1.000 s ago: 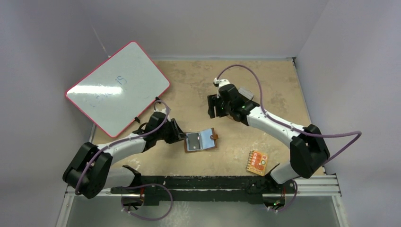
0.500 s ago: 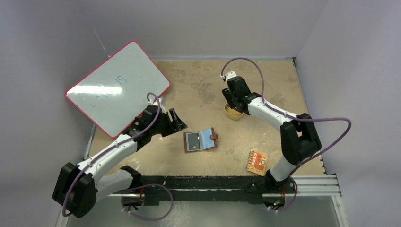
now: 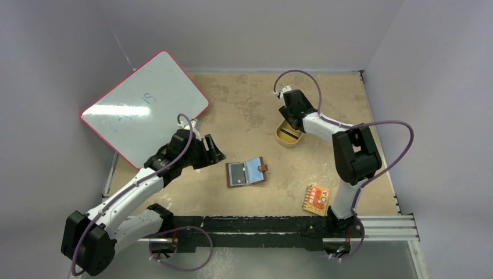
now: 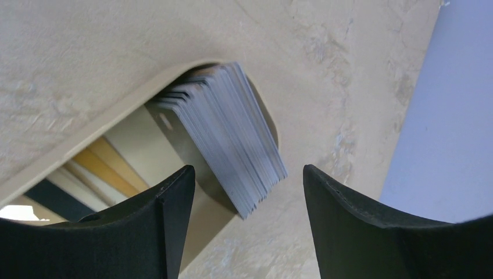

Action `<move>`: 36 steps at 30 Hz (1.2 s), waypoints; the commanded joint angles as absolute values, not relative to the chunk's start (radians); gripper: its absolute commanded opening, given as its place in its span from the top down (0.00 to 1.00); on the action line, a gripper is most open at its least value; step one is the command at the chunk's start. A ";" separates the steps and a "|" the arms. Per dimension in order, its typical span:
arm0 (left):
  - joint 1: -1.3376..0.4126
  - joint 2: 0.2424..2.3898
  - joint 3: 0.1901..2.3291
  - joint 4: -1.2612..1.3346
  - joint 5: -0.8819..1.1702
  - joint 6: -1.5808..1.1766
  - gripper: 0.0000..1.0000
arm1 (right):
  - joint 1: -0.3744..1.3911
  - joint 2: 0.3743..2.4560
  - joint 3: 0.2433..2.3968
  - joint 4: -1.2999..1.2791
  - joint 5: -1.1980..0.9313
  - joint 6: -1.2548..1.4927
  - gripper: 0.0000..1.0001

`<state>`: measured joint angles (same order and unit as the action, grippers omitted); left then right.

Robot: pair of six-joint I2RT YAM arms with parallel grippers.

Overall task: Put the credit cards into the card holder
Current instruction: Insert the credit card into the card holder, then pick up the credit card from the storage box.

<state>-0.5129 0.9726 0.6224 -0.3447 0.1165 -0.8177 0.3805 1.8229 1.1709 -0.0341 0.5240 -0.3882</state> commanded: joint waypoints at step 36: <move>-0.514 0.972 0.650 -0.314 0.102 -0.808 0.35 | 0.361 1.851 1.296 -0.028 0.541 -0.428 0.58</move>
<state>-0.5129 0.9951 0.6266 -0.3534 0.1001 -0.8017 0.3706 1.8965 1.2583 -0.0219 0.5468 -0.4313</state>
